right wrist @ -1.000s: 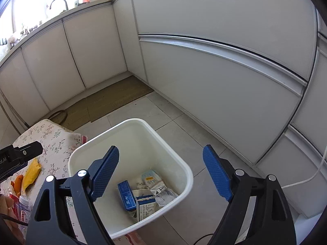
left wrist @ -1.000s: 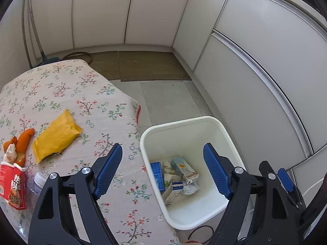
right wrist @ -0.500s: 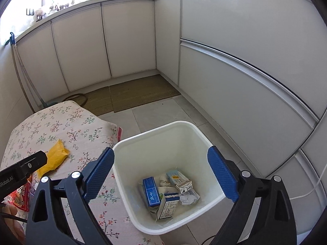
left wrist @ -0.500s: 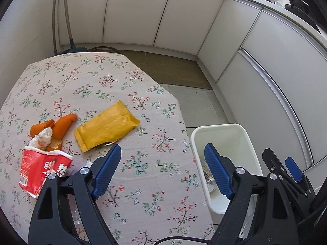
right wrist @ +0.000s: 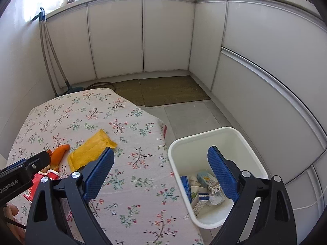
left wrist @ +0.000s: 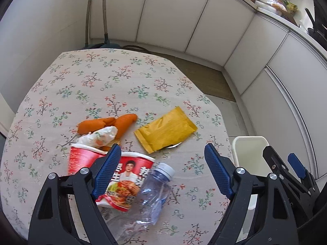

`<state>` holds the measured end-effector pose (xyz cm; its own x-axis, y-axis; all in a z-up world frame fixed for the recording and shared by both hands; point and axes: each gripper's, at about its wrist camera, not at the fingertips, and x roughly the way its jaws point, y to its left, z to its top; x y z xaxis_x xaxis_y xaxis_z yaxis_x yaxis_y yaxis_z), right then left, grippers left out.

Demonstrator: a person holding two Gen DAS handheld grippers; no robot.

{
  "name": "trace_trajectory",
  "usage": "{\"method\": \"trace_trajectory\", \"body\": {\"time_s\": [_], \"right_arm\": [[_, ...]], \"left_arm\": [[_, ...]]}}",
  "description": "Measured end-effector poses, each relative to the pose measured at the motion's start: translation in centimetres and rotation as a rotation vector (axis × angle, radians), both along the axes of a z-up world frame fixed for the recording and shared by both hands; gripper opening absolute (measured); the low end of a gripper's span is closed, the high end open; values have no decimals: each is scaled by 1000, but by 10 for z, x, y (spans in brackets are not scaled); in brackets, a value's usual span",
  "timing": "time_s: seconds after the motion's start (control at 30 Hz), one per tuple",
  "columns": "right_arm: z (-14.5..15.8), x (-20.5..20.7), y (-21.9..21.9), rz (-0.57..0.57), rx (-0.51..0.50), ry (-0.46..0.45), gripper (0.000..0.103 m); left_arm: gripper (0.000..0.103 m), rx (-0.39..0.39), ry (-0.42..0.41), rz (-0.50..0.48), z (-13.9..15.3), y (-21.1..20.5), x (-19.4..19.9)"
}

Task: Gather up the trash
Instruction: 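Move both tools back over the table toward the red noodle cup, then grasp the red noodle cup with the left tool and lift it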

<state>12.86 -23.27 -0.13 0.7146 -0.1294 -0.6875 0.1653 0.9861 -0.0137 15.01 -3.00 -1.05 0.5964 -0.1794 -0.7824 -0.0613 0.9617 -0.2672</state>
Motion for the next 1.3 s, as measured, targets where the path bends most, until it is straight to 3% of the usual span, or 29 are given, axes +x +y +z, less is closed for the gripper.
{"method": "trace_trajectory", "body": {"time_s": [0.33,0.6,0.87,0.93,0.97,1.03,1.07,1.17,1.3], "right_arm": [[-6,9,61,101,-21,27,90],[-4,12,98,164,-45,43,90],[-3,16,122,199,-52,60,90],[-4,19,124,199,-47,70,90],[-6,21,123,198,-40,78,90],[-9,25,121,192,-15,99,90],[-10,28,118,184,1,113,90],[-16,38,113,169,36,148,90],[-28,53,105,145,86,213,90]], "left_arm": [[80,-39,90,117,-24,66,-8],[80,-145,189,212,-51,111,-10],[80,-436,374,235,-106,135,-7],[80,-473,370,234,-109,135,-7],[78,-488,360,218,-108,134,-5],[51,-552,375,176,-111,132,-2],[44,-562,381,165,-112,130,-2],[37,-571,370,142,-109,127,-6],[34,-607,286,118,-86,131,-12]]}}
